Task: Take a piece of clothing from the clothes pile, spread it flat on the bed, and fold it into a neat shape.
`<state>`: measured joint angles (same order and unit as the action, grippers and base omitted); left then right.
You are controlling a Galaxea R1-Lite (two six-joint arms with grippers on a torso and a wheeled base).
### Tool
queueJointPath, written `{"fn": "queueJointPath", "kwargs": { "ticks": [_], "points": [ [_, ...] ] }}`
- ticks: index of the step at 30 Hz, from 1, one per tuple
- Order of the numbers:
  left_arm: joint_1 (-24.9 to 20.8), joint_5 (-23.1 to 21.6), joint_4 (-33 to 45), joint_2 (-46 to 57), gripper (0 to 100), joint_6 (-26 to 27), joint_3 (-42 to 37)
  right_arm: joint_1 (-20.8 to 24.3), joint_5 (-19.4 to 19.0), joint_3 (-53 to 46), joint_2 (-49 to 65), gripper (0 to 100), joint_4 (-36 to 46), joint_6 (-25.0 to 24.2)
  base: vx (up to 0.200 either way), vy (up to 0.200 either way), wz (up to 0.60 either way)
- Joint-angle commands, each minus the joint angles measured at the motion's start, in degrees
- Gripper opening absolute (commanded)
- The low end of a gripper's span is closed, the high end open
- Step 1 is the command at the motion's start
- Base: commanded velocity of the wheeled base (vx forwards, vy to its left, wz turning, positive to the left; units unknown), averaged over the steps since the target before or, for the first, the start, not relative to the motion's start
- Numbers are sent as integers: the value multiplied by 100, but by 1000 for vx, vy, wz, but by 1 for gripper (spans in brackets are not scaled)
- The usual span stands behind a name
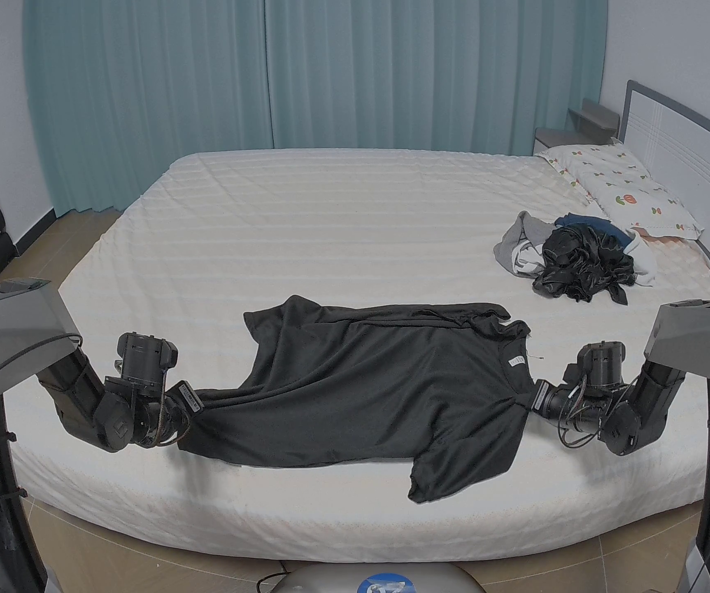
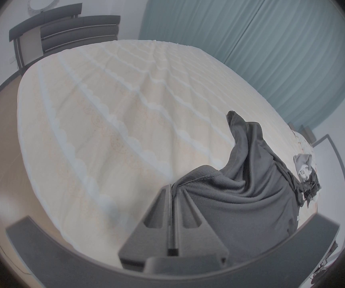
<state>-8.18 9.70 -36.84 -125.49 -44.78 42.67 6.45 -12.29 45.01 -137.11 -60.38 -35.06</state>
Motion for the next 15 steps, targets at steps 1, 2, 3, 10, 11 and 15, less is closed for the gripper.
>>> {"fn": "queueJointPath", "kwargs": {
  "ticks": [1,2,3,10,11,15],
  "points": [
    [1,-21,-227,-327,0,-304,181,-30,113,571,149,0,343,-71,0,0,0],
    [1,-21,-377,-362,0,-383,181,-30,113,755,167,0,598,-71,0,0,0],
    [1,-21,-473,-389,0,-418,172,-30,113,878,167,0,773,-71,0,0,0],
    [27,40,-992,-555,0,-515,172,-65,130,1608,53,0,1195,-80,0,0,0],
    [27,40,-992,-555,0,-515,172,-65,130,1608,53,0,1195,-80,0,0,0],
    [45,49,-1150,-687,0,-682,216,-56,139,1915,-167,100,1239,-71,0,0,0]
  ]
}}
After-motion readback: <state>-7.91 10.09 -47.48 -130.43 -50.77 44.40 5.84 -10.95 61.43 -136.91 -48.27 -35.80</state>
